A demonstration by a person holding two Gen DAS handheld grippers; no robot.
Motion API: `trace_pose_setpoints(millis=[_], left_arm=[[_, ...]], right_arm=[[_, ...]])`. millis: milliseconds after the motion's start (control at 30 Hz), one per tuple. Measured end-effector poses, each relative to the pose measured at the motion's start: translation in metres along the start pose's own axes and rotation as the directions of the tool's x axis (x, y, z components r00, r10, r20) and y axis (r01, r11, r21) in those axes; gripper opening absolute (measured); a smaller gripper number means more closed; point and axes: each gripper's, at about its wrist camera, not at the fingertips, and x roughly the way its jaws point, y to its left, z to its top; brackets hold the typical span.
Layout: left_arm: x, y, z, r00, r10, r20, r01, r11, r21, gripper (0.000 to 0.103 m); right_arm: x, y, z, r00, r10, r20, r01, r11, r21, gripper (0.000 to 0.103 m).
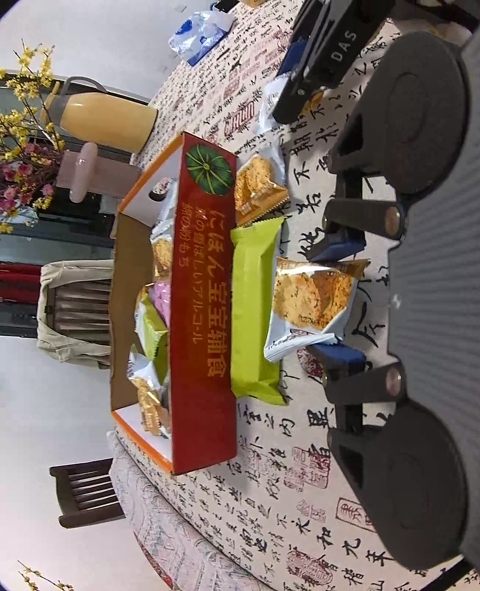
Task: Organize snacks
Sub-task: 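Lift both held packets and carry them over the orange-red box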
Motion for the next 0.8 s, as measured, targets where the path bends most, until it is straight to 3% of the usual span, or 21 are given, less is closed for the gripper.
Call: trace_pose_setpoints(millis=[367, 800], left_arm=[[-0.028, 0.002, 0.017, 0.994, -0.028, 0.104, 0.025, 0.999, 0.029, 0.046], [-0.051, 0.010, 0.061, 0.973, -0.012, 0.232, 0.004, 0.999, 0.033, 0.046]], right_arm=[[-0.009, 0.004, 0.006, 1.000, -0.003, 0.031, 0.003, 1.000, -0.013, 0.043], [-0.028, 0.030, 0.058, 0.983, 0.027, 0.181, -0.014, 0.997, -0.074, 0.043]])
